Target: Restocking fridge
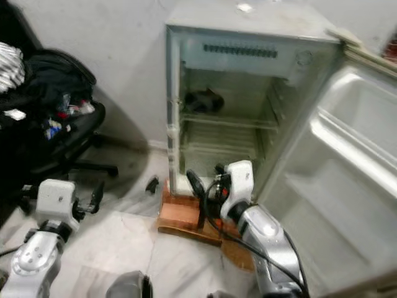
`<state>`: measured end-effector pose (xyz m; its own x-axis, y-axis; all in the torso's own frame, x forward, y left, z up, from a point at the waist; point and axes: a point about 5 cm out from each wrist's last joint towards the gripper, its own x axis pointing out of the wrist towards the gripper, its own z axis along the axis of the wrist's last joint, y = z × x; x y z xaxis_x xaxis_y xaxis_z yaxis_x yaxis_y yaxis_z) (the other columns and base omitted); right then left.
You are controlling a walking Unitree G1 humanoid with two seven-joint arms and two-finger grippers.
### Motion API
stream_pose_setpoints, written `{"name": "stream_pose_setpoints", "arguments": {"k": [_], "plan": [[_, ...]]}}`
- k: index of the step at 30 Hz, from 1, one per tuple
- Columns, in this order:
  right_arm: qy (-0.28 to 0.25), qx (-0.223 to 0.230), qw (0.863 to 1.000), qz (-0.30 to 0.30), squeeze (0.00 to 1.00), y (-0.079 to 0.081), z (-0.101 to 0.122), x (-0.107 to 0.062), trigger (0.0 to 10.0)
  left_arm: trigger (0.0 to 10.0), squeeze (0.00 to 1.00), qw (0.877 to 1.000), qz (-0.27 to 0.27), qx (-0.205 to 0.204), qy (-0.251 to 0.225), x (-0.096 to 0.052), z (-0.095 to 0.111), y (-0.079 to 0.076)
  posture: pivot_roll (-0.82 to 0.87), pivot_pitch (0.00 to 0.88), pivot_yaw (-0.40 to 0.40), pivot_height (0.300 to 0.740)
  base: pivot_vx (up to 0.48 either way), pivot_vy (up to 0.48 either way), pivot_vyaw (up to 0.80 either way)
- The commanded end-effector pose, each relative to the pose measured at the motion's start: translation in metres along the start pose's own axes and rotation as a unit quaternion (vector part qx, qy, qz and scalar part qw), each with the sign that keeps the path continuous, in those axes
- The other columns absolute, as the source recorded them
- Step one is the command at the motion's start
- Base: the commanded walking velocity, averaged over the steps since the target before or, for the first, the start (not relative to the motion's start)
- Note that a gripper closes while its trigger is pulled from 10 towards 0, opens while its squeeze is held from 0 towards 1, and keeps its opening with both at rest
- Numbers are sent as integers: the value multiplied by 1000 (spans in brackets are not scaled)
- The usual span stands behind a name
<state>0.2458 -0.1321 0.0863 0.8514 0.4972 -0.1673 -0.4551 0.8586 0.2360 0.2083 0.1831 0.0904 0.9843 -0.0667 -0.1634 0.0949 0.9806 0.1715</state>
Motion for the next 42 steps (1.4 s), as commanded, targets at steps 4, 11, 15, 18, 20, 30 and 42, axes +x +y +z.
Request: {"name": "stream_pose_setpoints", "arguments": {"k": [4, 11, 15, 18, 20, 30, 42], "plan": [[-6, -1, 1000, 1, 0, 0, 3, 2, 10000, 10000, 0, 1000, 1, 12, -3, 0, 2, 4, 142, 24, -45, 740, -297, 0, 0], [-7, -3, 1000, -1, 0, 0, 3, 3, 10000, 10000, 0, 999, 10, 28, -15, 3, 5, 11, 141, 21, -44, 740, -39, 0, 0], [-9, 0, 1000, -6, 0, -1, 4, 6, 10000, 10000, 0, 1000, 10, 21, -21, 6, 7, 12, 139, 15, -42, 740, 0, -188, 0], [-12, 1, 1000, -8, 0, -2, 5, 7, 10000, 10000, 0, 1000, 9, 10, -15, 7, 6, 10, 141, 12, -42, 740, 0, -480, 0], [-12, 1, 1000, -6, 0, -1, 5, 8, 10000, 10000, 0, 1000, 4, 14, -15, 8, 6, 9, 141, 11, -43, 740, 0, -480, 0], [-10, 0, 1000, -2, 0, 0, 4, 11, 10000, 10000, 0, 999, -9, 31, -18, 9, 5, 3, 139, 9, -41, 740, 0, -480, 0], [2, 10, 1000, 23, 0, 3, 0, 14, 10000, 10000, 0, 998, -55, 33, -5, 7, 0, -11, 137, 11, -41, 740, -93, -445, 0]]}}
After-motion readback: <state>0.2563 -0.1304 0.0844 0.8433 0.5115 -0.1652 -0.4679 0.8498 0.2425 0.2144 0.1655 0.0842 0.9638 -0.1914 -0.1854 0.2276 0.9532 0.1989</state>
